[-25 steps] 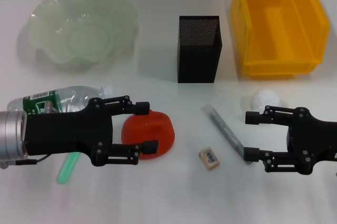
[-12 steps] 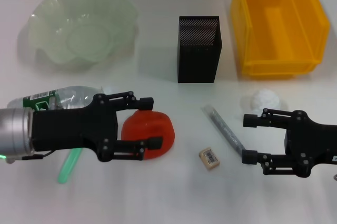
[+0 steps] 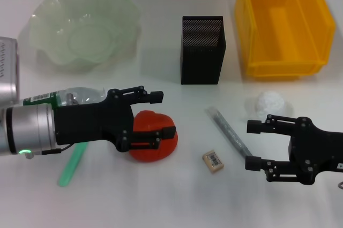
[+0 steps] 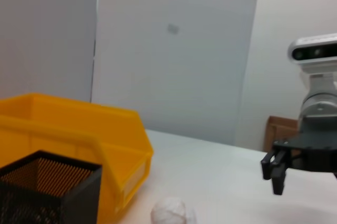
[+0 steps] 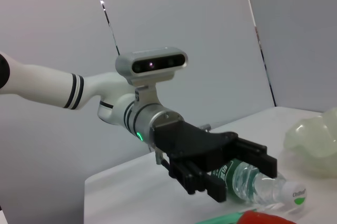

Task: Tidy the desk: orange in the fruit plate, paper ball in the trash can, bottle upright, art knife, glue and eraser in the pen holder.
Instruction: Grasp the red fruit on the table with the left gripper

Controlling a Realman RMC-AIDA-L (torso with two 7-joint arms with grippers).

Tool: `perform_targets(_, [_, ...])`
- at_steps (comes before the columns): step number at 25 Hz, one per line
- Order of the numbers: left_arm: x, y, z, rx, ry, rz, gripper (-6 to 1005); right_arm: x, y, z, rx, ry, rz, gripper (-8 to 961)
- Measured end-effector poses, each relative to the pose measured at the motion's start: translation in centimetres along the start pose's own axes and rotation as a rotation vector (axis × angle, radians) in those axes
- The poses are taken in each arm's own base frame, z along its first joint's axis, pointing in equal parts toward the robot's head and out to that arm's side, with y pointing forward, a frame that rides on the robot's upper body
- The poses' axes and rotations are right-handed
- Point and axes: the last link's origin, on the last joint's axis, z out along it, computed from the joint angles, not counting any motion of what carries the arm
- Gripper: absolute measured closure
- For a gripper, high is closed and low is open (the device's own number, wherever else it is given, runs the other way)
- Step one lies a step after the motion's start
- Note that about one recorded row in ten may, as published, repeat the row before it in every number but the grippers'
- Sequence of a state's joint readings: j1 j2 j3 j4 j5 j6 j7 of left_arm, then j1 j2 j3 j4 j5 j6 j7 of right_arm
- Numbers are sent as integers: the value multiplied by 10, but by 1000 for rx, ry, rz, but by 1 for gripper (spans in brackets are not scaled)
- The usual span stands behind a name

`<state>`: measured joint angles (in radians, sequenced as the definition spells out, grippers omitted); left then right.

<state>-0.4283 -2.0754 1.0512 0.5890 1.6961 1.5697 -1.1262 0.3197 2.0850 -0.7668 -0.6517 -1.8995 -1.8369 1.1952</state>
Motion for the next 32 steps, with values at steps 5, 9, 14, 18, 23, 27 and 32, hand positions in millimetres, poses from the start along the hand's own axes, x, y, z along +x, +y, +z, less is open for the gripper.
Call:
perform_targets(5, [-9,-4,4,36,-36,-22,232,1,1,1,-2,-1,1,190])
perform_targets(9, [-19,-6,8,64,-82,-39,236,1,1,1,-4,-3,3,190])
perform_targets(14, [-27,-7,10,89,-105,-59,241,2,2,6,-21,-18,2,190])
perform_targets(18, [-32,-10,10,123,-124,-68,245,2,1,6,-18,-20,0,190])
perform_targets(23, [-35,-15,10,155,-142,-65,250,0,0,6,-17,-25,-4,190])
perform_targets(27, [-37,-17,10,169,-151,-66,255,0,-1,7,-18,-24,-7,191])
perform_targets(32, [-41,-19,10,189,-165,-69,260,0,-1,6,-15,-22,-8,191])
